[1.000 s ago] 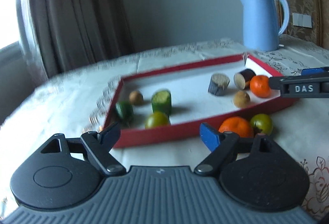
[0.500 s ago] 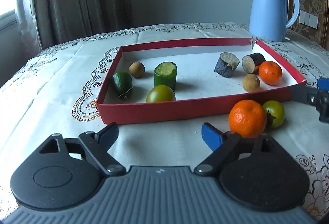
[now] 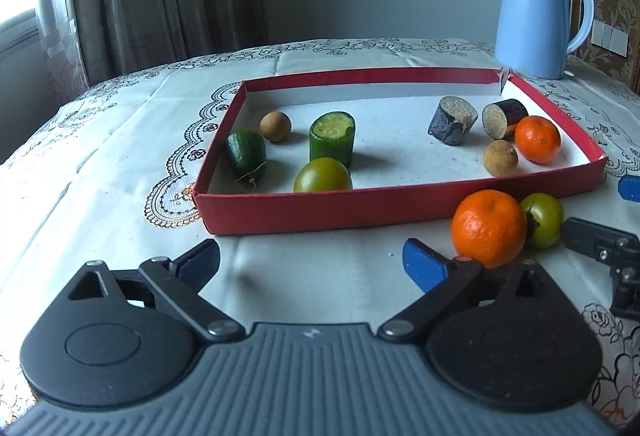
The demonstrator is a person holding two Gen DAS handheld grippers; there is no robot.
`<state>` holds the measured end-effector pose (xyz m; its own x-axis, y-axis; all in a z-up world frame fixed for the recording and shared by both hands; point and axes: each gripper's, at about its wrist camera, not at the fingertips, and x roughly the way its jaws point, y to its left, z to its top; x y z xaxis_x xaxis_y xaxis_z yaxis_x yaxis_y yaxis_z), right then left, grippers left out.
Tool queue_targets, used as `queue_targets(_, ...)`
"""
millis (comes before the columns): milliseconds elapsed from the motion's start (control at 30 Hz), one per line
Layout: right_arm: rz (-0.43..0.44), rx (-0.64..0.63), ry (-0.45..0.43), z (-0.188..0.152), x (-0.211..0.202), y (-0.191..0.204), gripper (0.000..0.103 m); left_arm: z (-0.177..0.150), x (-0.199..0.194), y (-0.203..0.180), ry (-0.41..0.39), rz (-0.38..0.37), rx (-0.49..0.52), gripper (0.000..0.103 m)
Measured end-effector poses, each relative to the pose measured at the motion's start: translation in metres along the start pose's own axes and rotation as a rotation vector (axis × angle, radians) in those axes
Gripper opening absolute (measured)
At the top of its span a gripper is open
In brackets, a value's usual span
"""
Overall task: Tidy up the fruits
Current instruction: 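Move the right gripper to the green round fruit and close on it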
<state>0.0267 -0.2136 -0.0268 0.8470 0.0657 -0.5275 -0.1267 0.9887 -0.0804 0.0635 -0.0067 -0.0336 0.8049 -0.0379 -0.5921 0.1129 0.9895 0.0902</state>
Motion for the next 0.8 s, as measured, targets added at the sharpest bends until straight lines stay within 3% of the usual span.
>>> queue_targets(467, 0.016, -0.056, 0.011, 0.003, 0.009, 0.017, 0.086, -0.001, 0.000, -0.001, 0.002, -0.006, 0.008, 0.103)
queue_targets(800, 0.053, -0.067, 0.022, 0.010, 0.020, 0.027, 0.069, -0.001, 0.000, -0.001, 0.001, -0.007, 0.006, 0.103)
